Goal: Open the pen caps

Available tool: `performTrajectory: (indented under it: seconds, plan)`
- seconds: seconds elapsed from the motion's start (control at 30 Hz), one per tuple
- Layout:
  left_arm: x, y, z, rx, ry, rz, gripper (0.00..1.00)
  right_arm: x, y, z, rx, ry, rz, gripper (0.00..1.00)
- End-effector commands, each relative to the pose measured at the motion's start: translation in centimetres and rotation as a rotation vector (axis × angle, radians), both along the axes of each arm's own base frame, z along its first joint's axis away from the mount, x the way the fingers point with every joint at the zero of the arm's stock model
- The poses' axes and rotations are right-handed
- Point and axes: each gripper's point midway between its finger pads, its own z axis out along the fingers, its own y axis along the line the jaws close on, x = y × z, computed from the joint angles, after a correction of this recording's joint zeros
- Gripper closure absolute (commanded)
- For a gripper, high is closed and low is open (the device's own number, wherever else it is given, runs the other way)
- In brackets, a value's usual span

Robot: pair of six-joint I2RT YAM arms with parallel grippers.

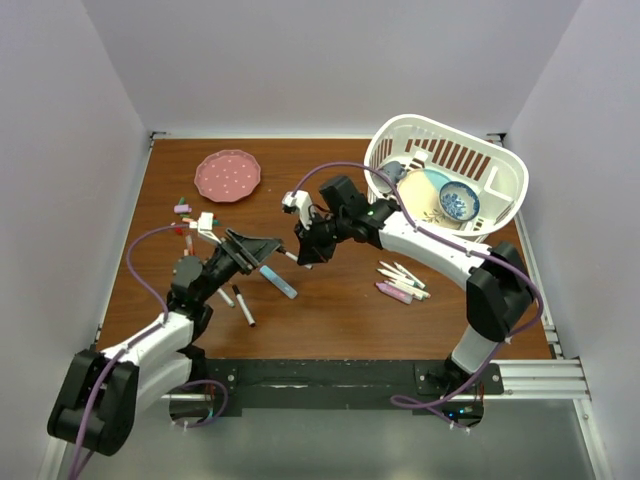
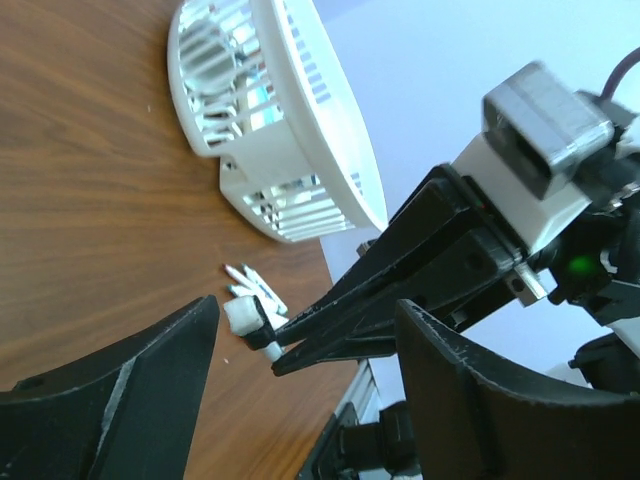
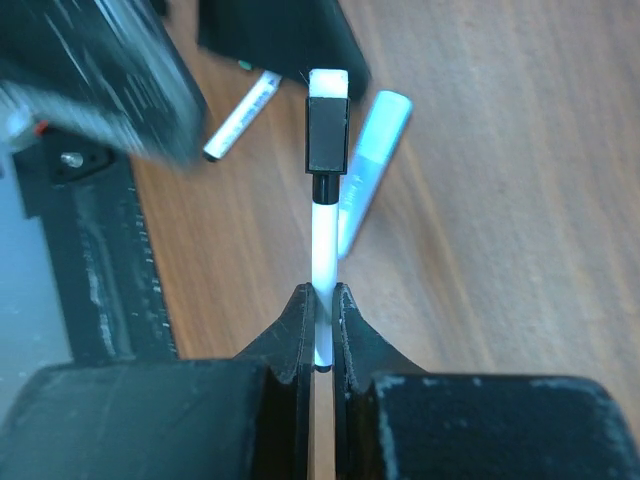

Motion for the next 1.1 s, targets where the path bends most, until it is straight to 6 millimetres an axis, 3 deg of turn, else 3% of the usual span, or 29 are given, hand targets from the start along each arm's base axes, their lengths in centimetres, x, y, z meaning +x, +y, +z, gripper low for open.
performTrajectory:
  seconds: [0.0,0.27,0.47,0.73,0.8,0.83,0.9,1.0,1.03,1.07]
  plan:
    - [0.8,-1.3,2.3,-0.055,-0.044,0.020,0.30,0.0,0.6,2.9,0.122,-0.006,0.002,1.00]
    - [1.5,-2.6,1.6,-0.042,0.004,0.024,0.48,0.1,0.0,2.9,0.139,-0.017,-0.030,1.00]
    - [1.8,-3.1,1.5,-0.026,0.014,0.020,0.53,0.1,0.0,2.8,0.144,-0.015,-0.035,1.00]
    - [2.0,-3.1,1.3,-0.007,0.011,0.026,0.85,0.1,-0.1,2.4,0.140,-0.021,-0.042,1.00]
    - [2.0,-3.2,1.2,-0.001,0.008,0.021,0.99,0.1,-0.2,2.4,0.140,-0.020,-0.038,1.00]
    - [2.0,-3.3,1.2,0.002,0.000,0.016,1.00,-0.2,-0.1,2.3,0.143,-0.013,-0.023,1.00]
    - [1.8,-3.4,1.5,0.004,-0.015,0.005,1.00,-0.5,-0.1,2.4,0.149,-0.008,-0.007,0.91]
    - [1.6,-3.7,1.9,0.025,-0.050,-0.021,1.00,-1.5,0.2,2.6,0.180,0.019,0.048,0.68]
    - [1.3,-3.8,2.0,0.037,-0.064,-0.033,1.00,-2.1,0.2,2.7,0.194,0.038,0.074,0.53]
    - [1.2,-3.9,2.0,0.043,-0.068,-0.040,1.00,-2.4,0.4,2.7,0.204,0.049,0.090,0.47]
